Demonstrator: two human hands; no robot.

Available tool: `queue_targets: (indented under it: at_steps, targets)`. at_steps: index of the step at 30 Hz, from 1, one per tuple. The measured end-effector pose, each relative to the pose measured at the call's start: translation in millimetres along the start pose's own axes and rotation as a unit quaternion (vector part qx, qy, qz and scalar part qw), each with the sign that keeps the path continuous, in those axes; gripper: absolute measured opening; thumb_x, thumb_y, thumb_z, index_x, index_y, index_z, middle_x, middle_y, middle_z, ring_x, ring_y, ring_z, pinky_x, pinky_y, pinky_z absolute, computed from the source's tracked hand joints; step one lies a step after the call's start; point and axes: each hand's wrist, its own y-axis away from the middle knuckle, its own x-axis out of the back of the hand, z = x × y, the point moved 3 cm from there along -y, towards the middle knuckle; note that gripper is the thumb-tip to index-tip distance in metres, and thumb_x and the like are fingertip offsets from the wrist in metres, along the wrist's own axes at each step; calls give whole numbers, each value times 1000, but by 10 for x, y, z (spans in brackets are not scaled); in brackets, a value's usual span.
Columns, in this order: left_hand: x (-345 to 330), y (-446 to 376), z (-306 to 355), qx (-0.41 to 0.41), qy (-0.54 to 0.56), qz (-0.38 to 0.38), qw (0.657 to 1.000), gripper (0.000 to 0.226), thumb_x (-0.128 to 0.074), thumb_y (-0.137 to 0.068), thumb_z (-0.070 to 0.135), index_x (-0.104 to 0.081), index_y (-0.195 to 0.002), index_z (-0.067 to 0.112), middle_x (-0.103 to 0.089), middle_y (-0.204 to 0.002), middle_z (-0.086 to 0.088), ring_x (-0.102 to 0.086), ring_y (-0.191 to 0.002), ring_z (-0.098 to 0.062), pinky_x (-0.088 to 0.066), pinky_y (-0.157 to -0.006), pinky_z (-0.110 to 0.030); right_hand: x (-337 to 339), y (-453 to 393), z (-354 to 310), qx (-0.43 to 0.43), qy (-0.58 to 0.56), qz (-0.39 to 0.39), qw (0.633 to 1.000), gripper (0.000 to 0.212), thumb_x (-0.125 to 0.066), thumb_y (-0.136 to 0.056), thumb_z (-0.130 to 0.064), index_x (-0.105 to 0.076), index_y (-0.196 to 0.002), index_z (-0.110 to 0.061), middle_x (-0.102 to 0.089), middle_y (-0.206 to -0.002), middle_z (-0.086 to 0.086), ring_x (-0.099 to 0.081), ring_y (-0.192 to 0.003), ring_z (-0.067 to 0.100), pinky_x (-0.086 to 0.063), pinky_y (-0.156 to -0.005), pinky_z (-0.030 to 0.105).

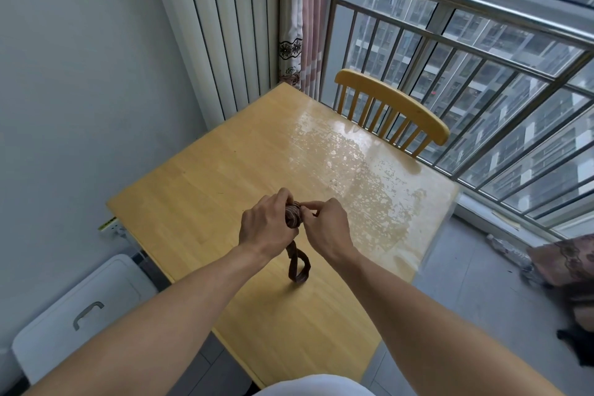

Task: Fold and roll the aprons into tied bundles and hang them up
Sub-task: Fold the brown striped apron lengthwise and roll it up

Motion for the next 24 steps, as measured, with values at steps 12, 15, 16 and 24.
queue_targets:
  at_steps: [12,15,16,24]
  targets:
    - [-89,21,-7,1,-50,-3,999,44,-75,-85,34,-45,-116,24,-59,-108,8,-57,-100,-17,-39,-64,-33,87,-165,-213,0,217,-109,970,27,-50,-89,-22,-72,-84,-9,-65,-88,9,-59,-73,22,-44,-58,31]
    - [-90,32,-12,6,-32,-1,999,46,-76,-85,36,-44,-116,24,-57,-109,7,-57,-101,-17,-43,-66,-33,109,-184,-250,-39,76,-132,987,24,-54,-91,-18,-76,-86,-9,-71,-82,6,-61,-72,19,-47,-58,30]
    - [-94,35,-10,5,-28,2,1000,45,-76,-85,36,-44,-116,24,-57,-110,7,-58,-101,-17,-46,-67,-34,114,-173,-264,-33,51,-126,990,23,-55,-92,-17,-77,-87,-11,-73,-84,4,-63,-75,19,-48,-60,30]
    - [-83,9,-115,-30,-6,42,999,40,-80,-79,33,-57,-110,25,-60,-102,11,-61,-91,-15,-41,-59,-31,166,-242,-308,100,160,-103,977,18,-66,-90,-15,-81,-101,-16,-76,-95,0,-64,-84,14,-42,-58,15]
